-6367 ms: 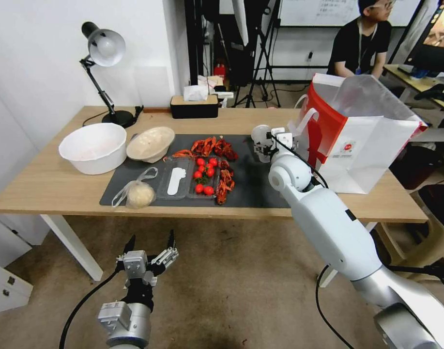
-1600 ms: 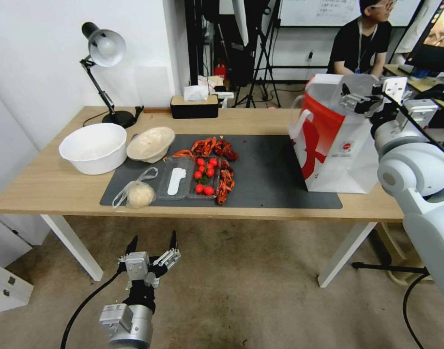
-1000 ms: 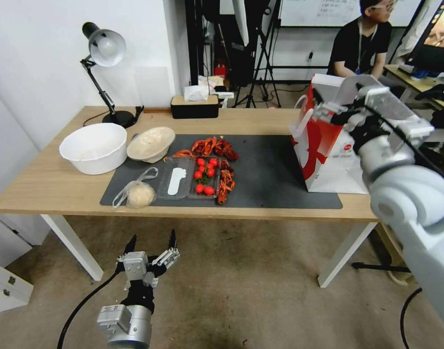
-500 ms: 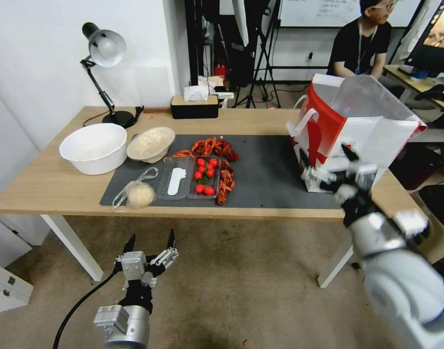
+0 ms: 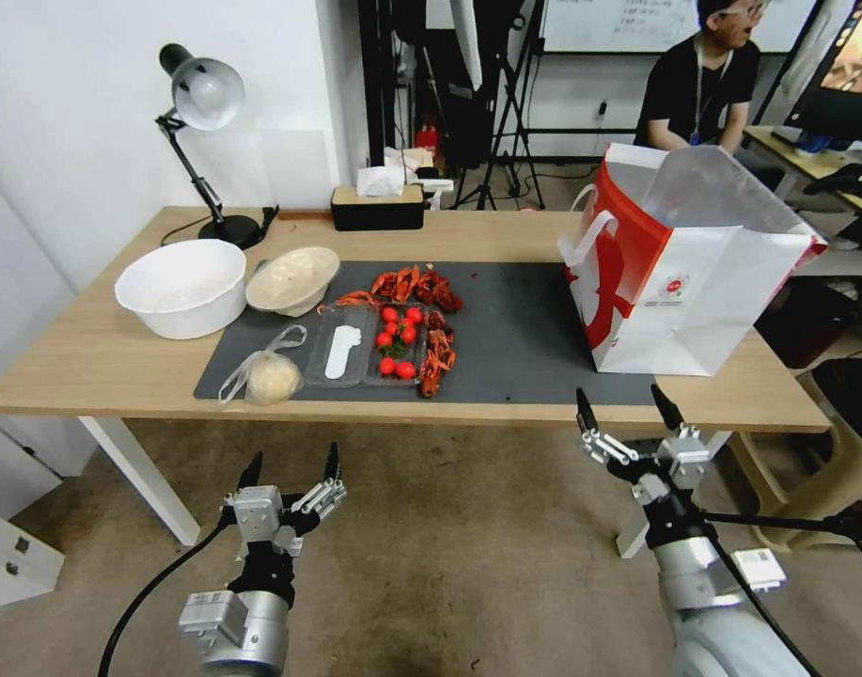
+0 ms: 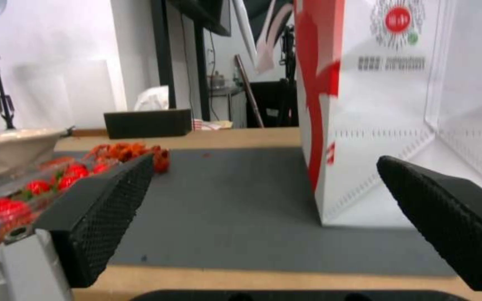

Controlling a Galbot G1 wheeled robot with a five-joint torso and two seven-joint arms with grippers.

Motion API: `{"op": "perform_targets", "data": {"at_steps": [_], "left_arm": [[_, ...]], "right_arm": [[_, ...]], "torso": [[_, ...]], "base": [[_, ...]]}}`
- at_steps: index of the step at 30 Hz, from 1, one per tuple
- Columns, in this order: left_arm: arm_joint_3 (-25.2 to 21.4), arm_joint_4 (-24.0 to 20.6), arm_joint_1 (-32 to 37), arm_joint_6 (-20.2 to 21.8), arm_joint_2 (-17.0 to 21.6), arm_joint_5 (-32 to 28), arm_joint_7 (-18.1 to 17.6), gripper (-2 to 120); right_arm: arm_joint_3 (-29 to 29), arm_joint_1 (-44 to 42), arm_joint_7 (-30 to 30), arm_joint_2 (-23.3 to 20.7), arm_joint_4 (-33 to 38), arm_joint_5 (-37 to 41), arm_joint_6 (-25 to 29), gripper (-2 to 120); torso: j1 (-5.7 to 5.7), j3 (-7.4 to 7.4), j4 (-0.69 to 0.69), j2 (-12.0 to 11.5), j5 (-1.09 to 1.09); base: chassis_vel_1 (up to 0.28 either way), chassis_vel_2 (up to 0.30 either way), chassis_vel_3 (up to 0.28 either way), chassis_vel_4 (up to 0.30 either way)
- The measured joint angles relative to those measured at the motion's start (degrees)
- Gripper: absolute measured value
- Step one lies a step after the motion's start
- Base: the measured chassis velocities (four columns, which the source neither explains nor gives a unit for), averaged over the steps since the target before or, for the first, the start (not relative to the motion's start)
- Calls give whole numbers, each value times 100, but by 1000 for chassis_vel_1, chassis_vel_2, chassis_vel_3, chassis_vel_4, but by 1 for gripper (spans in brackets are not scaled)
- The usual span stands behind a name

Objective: Pick up the trash from the table and place it into the takeout bag.

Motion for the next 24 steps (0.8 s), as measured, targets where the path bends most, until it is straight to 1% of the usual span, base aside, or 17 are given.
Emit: {"op": "perform_targets", "data": {"at_steps": [8, 15, 18, 19, 22, 24], "left_arm": [[8, 8, -25, 0, -37, 8, 2, 100], [-24, 44, -113, -3, -13, -19, -3, 100], [-191, 53, -401, 40, 113, -228, -36, 100], [-191, 53, -401, 40, 113, -228, -36, 100], [-428, 87, -842, 220, 360, -543, -97, 100], [-472, 112, -931, 261, 424, -624, -106, 100]], "right_arm": [[-183, -10, -2, 107, -289, -96, 136, 100], [-320, -31, 6, 204, -341, -208, 154, 100], [-413, -63, 23, 289, -350, -325, 158, 100], [-413, -63, 23, 289, -350, -325, 158, 100], [-460, -121, 31, 320, -350, -427, 162, 100], [-463, -129, 32, 321, -350, -440, 163, 100]], "torso": [[0, 0, 0, 0, 0], [0, 1, 1, -1, 0], [0, 1, 1, -1, -1], [0, 1, 1, -1, -1], [0, 1, -1, -1, 0], [0, 1, 0, -1, 0]], "base": [[0, 0, 0, 0], [0, 0, 0, 0], [0, 0, 0, 0], [0, 0, 0, 0], [0, 0, 0, 0], [0, 0, 0, 0]]}}
